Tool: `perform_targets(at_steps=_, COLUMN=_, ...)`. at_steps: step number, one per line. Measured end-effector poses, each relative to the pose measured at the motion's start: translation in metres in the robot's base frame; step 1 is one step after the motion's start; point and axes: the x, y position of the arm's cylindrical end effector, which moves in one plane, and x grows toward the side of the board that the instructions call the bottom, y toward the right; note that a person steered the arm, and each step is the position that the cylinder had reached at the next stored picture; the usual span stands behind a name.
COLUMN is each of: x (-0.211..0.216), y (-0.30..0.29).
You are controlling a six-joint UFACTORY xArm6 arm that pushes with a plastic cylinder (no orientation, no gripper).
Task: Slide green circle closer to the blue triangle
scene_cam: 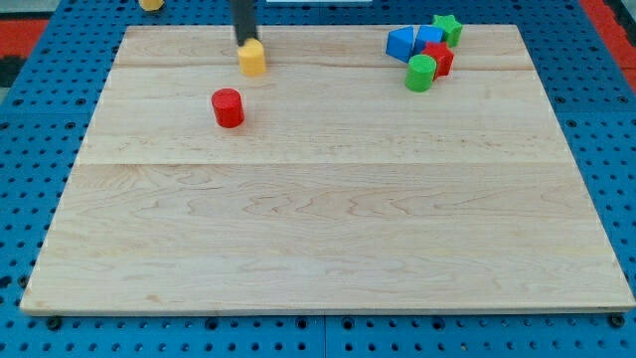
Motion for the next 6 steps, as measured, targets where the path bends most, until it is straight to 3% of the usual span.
perform_targets(at_steps=1, x=0.107, y=0.057)
perform_targets(at_steps=2, x=0.106, y=0.161)
perform_targets(at_steps=3, x=0.074, y=0.233)
perform_targets(at_steps=4, x=0.042, y=0.203)
perform_targets(at_steps=5, x=0.038, y=0.135)
perform_targets(at_steps=6, x=0.061, y=0.155)
